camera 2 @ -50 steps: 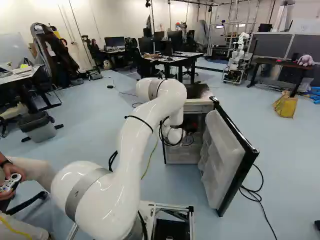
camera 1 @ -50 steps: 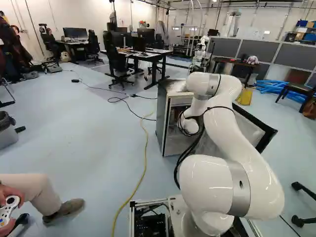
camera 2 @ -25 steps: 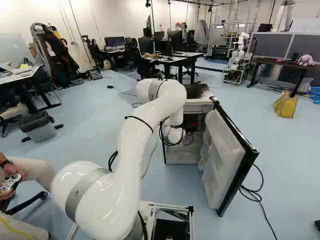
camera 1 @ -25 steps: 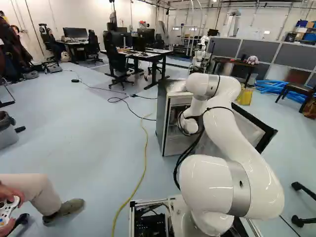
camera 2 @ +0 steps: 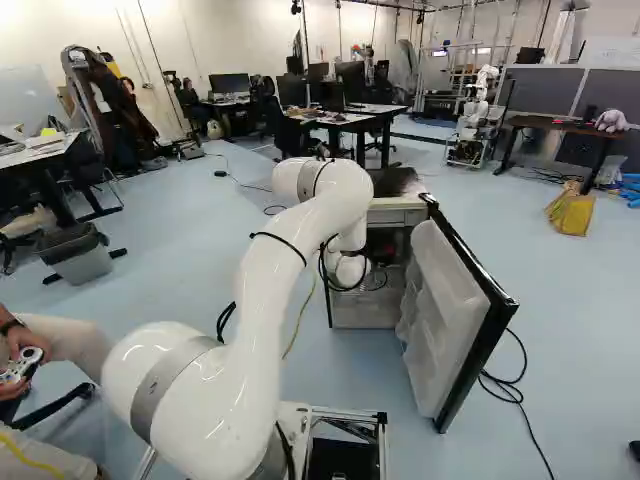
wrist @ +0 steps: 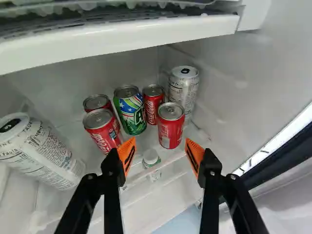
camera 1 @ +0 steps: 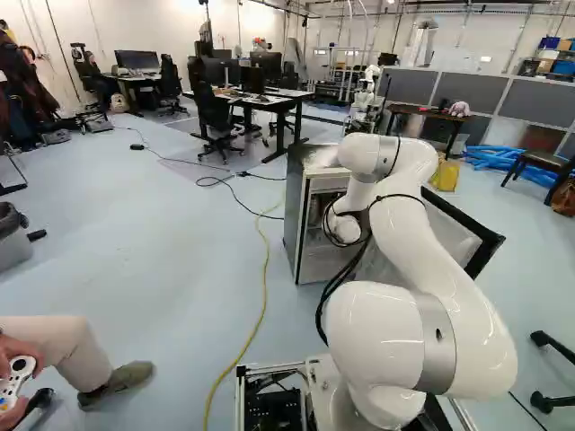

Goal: Grab a drink from the fridge

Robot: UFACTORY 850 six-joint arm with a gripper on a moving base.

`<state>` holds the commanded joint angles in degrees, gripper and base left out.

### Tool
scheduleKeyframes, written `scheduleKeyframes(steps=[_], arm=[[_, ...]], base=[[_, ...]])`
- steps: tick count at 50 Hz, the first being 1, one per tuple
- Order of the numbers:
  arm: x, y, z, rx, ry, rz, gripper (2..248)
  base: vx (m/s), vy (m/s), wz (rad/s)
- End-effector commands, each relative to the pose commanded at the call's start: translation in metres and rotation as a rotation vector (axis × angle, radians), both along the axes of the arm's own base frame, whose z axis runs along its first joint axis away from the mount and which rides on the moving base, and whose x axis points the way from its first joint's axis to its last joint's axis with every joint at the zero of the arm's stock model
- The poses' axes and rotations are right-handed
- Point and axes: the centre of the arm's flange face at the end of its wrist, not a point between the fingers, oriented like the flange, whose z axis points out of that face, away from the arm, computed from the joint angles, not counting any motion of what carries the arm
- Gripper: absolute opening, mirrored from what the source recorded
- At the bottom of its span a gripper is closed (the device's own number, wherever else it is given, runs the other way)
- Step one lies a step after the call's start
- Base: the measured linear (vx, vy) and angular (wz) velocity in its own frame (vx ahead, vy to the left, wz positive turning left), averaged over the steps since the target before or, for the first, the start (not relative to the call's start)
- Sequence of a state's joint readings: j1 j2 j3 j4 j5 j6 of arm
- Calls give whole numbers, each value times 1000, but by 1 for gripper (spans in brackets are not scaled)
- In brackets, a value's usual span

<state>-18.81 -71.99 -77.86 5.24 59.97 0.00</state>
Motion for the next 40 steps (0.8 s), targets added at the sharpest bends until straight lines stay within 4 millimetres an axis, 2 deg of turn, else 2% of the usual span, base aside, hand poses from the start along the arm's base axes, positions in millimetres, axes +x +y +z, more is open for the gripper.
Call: scheduleKeyframes(steps=[23, 40], arm=[[12, -2, -4, -7, -19, 3, 155], [22, -12, -8, -14, -41, -6, 155]], base=[[0, 0, 0], [0, 0, 0]])
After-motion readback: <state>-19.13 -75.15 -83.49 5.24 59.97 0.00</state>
